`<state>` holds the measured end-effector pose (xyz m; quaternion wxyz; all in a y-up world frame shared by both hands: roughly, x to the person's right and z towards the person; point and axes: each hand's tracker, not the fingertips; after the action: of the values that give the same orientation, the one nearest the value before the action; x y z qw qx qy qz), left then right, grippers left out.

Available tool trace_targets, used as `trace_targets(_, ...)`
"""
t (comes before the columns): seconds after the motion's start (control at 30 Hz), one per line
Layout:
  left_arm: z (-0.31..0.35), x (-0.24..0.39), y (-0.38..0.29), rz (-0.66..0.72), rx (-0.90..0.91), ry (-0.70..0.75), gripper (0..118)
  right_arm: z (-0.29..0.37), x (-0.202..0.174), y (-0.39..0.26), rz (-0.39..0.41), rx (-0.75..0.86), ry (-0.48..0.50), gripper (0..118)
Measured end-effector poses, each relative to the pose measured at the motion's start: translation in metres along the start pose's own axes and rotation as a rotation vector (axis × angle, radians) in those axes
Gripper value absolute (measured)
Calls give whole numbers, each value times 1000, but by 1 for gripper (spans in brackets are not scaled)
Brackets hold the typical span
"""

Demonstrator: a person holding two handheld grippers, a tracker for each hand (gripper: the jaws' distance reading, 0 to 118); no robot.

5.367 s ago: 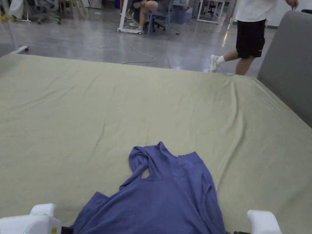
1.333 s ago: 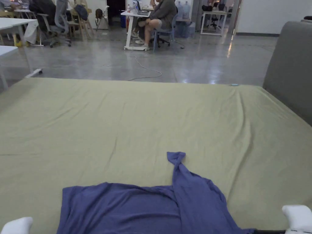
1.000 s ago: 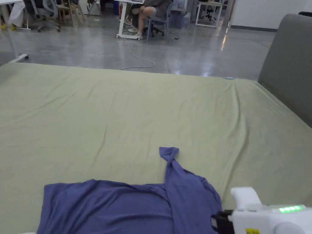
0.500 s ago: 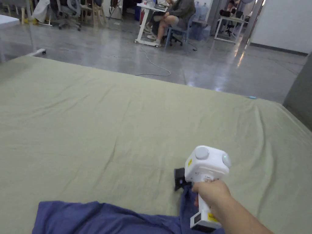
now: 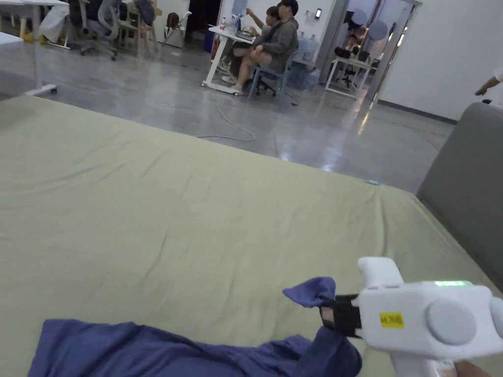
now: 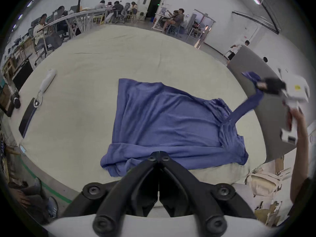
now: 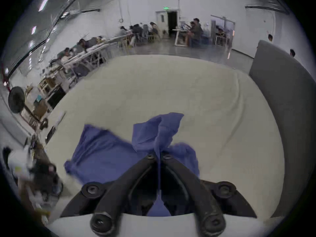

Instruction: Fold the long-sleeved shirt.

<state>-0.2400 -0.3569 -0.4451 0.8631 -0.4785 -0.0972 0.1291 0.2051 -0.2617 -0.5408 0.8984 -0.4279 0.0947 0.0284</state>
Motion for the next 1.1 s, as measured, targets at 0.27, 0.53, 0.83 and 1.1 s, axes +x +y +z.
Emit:
trace_targets(0.27, 15, 10, -19, 12, -6, -18, 0, -11, -2, -181, 5, -386, -99, 0)
trace_targets(0.53, 36, 13, -29, 7, -5, 3, 0, -74, 13, -228, -28, -504, -125, 2)
trace_targets(0.83, 40, 13, -27, 6, 7, 5, 0, 35, 15, -175, -106, -250, -122, 105)
trace_targets(1.1, 18, 18, -21, 9, -9, 21, 0, 25, -7, -186, -217, -187, -30, 0)
